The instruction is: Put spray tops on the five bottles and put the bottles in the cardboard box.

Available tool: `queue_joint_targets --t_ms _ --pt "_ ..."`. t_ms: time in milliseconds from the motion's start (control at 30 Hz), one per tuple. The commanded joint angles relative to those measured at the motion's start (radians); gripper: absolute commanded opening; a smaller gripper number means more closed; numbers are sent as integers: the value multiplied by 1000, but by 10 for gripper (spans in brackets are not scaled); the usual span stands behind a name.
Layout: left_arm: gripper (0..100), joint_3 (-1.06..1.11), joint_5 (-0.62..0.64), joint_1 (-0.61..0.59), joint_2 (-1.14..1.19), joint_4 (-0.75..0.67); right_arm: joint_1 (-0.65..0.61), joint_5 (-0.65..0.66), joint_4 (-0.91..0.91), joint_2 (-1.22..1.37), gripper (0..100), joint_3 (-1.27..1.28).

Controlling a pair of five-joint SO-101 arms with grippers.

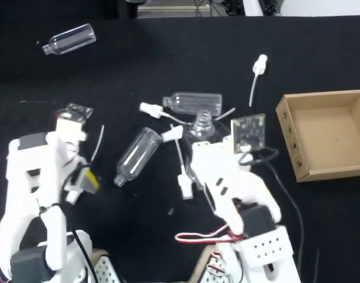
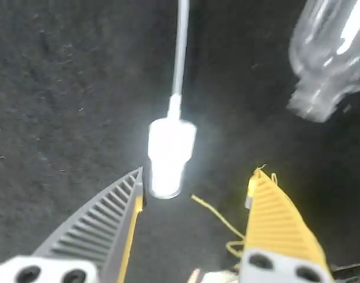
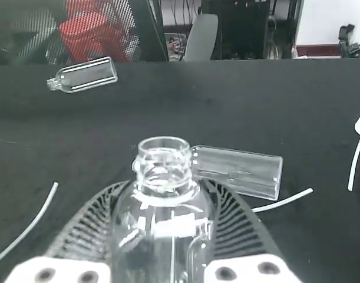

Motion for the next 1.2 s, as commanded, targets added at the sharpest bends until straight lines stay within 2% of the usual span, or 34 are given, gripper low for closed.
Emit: queue_joint_targets --t_ms 0,67,200,633,767,900,1033,1167 --pt "263 -39 -298 -119 6 -6 -9 9 8 -76 10 13" --pt "264 -31 -381 -140 18 -29 -18 9 14 -91 11 18" --pt "264 25 -393 -139 35 -135 -18 9 14 -94 11 19" --pt "264 -44 -336 -193 189 -413 -15 9 49 -101 11 19" --pt "263 -133 -315 -220 232 -433 -14 9 49 -101 11 19" --pt "263 -245 -207 -229 258 -433 -14 9 49 -101 11 19" --pt "263 -314 -6 -228 256 -417 -14 9 49 -101 11 19" --pt "264 -367 307 -223 244 -199 -12 9 51 -101 11 19"
